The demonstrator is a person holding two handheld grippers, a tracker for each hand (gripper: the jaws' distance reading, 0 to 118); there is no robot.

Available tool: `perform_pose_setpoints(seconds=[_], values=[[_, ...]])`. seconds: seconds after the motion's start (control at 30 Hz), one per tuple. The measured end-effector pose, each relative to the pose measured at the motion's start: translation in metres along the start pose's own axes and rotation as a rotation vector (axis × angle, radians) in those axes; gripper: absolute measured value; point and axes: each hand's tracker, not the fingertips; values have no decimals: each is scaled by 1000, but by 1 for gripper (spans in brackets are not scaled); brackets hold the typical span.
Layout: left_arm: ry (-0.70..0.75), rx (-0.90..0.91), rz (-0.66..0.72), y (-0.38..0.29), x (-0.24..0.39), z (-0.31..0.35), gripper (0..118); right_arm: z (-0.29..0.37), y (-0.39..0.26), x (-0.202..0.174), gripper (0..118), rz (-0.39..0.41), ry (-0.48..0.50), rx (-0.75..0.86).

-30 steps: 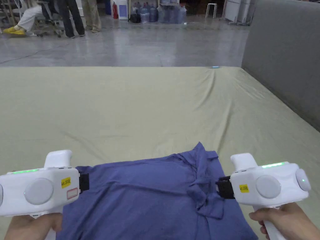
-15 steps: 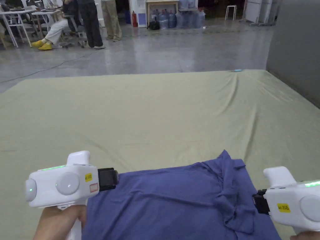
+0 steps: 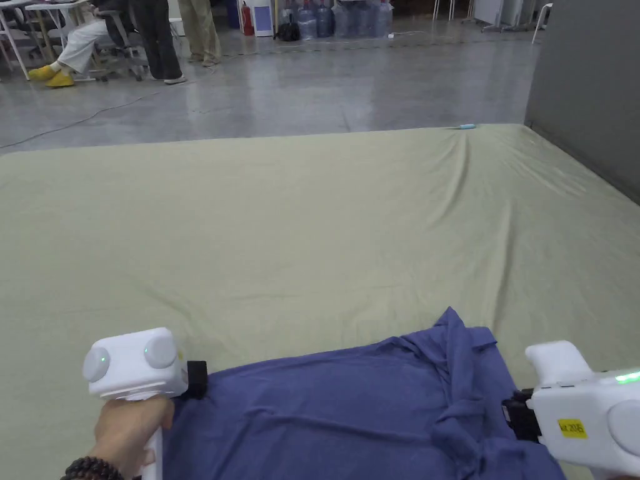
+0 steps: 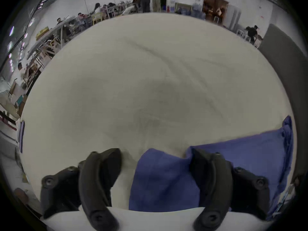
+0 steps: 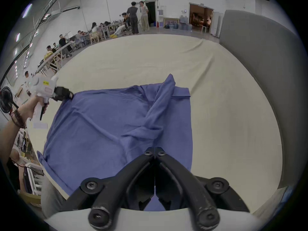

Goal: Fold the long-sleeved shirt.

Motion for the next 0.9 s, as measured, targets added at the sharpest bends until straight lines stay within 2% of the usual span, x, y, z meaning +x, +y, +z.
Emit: perform_pose_setpoints(seconds=[0.03,0.07,0.1,0.17,0.3,0.33,0.37,0.4,0.43,0.67,0.7,0.77,0.8,0.83,0.9], values=[[5,35,-34,0,4,7,48,-6,10,2,0,0,1,-4],[7,19,-68,1,8,12,19,-11,20,4,0,-1,-2,-4],[9,28,-87,0,10,23,0,-19,34,6,0,4,-11,0],[-96,57,-60,0,13,38,0,-35,65,11,0,1,-30,11],[-90,71,-93,-2,19,53,0,-72,133,21,0,-17,-54,-7],[-96,73,-97,-2,19,56,0,-83,146,24,3,-24,-50,-16],[-99,74,-86,-3,14,56,0,-93,157,26,24,-31,-34,-25],[-110,66,-59,-3,11,56,0,-106,166,29,64,-51,2,-48],[-123,54,-35,-4,10,56,0,-119,173,31,81,-63,3,-94],[-140,54,-24,-6,6,55,0,-184,168,35,78,-95,-71,-249],[-143,57,-22,-7,6,56,0,-191,163,35,68,-108,-102,-268],[-145,58,-20,-8,4,56,0,-199,153,34,61,-111,-112,-269],[-146,56,-18,-8,4,56,0,-194,153,33,41,-119,-115,-234],[-148,57,-16,-8,4,57,0,-190,156,32,8,-124,-109,-246],[-146,61,-17,-8,3,58,0,-179,158,28,9,-144,-93,-225]])
